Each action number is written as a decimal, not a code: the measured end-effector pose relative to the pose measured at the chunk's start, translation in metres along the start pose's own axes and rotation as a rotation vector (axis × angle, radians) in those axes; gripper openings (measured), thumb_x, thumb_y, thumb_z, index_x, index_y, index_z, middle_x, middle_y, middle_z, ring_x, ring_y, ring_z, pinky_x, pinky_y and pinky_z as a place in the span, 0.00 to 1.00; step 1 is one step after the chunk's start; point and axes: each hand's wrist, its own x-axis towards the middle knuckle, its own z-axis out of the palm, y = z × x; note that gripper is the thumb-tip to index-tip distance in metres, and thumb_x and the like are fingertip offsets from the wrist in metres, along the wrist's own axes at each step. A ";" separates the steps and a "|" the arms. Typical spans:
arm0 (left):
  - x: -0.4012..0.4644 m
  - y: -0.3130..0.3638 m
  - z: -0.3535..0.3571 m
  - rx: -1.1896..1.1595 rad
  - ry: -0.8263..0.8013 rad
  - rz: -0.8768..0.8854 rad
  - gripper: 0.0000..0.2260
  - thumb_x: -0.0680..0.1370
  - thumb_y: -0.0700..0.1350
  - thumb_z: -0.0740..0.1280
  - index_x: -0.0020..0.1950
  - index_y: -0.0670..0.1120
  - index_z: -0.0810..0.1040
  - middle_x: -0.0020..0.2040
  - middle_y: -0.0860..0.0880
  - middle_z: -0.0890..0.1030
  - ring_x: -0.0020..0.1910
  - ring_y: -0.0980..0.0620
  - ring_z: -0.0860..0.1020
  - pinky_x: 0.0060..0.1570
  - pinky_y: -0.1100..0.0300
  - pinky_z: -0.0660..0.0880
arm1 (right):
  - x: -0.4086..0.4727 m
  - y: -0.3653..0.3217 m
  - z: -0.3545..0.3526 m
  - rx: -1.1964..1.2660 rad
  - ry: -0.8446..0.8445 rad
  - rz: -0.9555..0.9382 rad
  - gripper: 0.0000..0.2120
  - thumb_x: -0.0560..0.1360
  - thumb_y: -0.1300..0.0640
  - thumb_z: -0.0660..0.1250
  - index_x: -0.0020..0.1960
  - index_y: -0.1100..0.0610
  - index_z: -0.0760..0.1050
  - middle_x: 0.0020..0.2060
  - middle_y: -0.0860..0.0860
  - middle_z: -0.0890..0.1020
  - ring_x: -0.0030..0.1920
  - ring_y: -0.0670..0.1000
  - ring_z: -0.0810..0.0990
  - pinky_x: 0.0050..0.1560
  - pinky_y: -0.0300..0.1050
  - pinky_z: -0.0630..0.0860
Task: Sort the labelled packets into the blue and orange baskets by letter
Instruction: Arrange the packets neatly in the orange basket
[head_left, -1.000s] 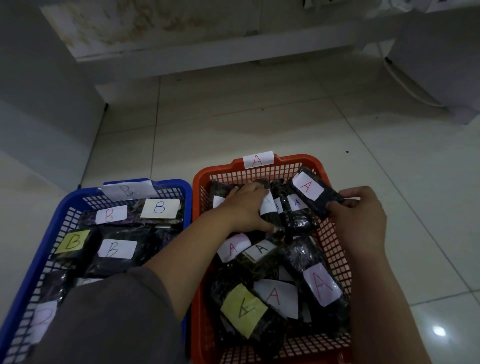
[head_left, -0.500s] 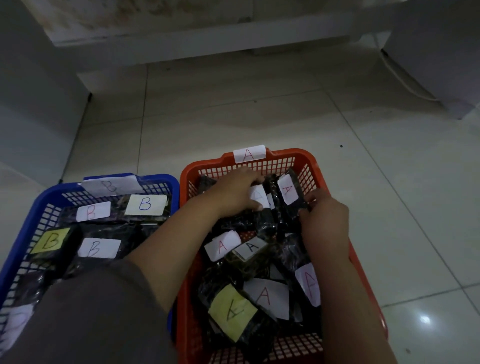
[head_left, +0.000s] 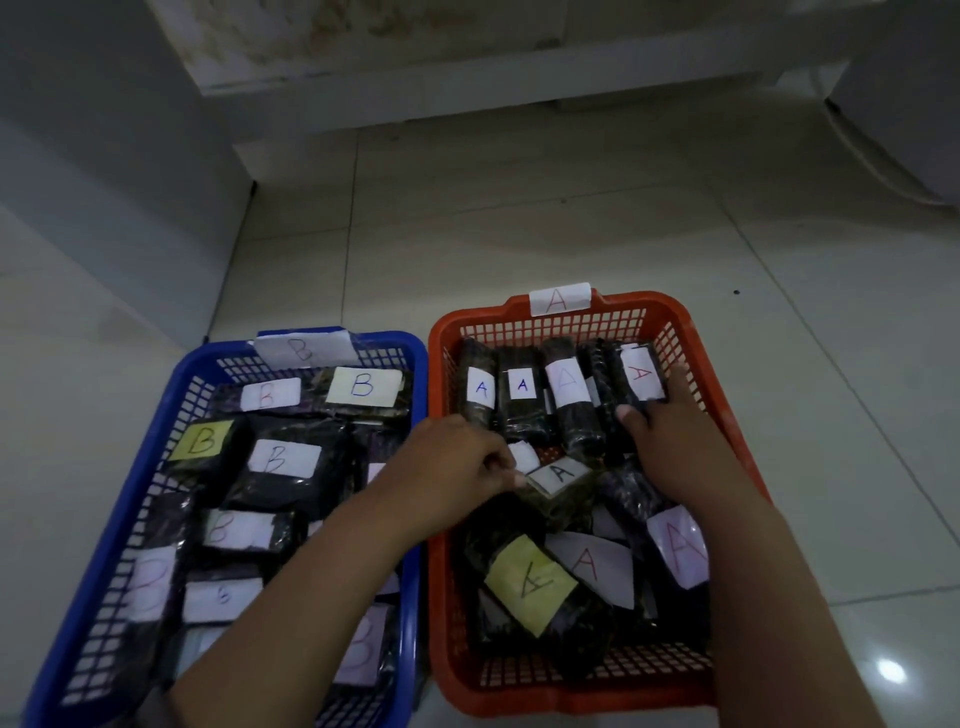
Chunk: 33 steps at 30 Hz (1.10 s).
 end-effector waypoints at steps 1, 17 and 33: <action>-0.004 0.003 0.001 0.023 -0.039 -0.008 0.15 0.75 0.59 0.64 0.57 0.54 0.80 0.50 0.52 0.76 0.54 0.52 0.72 0.52 0.59 0.69 | -0.004 -0.003 -0.003 0.028 0.051 -0.038 0.19 0.82 0.53 0.56 0.66 0.64 0.71 0.77 0.56 0.52 0.72 0.56 0.62 0.65 0.40 0.60; -0.057 0.001 0.007 -0.219 -0.027 0.120 0.22 0.71 0.37 0.72 0.62 0.53 0.74 0.58 0.58 0.68 0.60 0.58 0.69 0.49 0.73 0.65 | -0.092 -0.013 0.005 0.226 -0.343 -0.281 0.23 0.71 0.46 0.70 0.65 0.45 0.71 0.55 0.41 0.78 0.52 0.38 0.75 0.53 0.35 0.73; -0.019 0.031 0.043 -0.345 0.167 -0.147 0.28 0.73 0.52 0.72 0.70 0.47 0.69 0.68 0.47 0.71 0.65 0.49 0.71 0.63 0.55 0.70 | -0.070 0.016 -0.022 1.102 0.121 0.007 0.06 0.72 0.64 0.69 0.47 0.55 0.77 0.41 0.53 0.84 0.34 0.52 0.82 0.38 0.49 0.78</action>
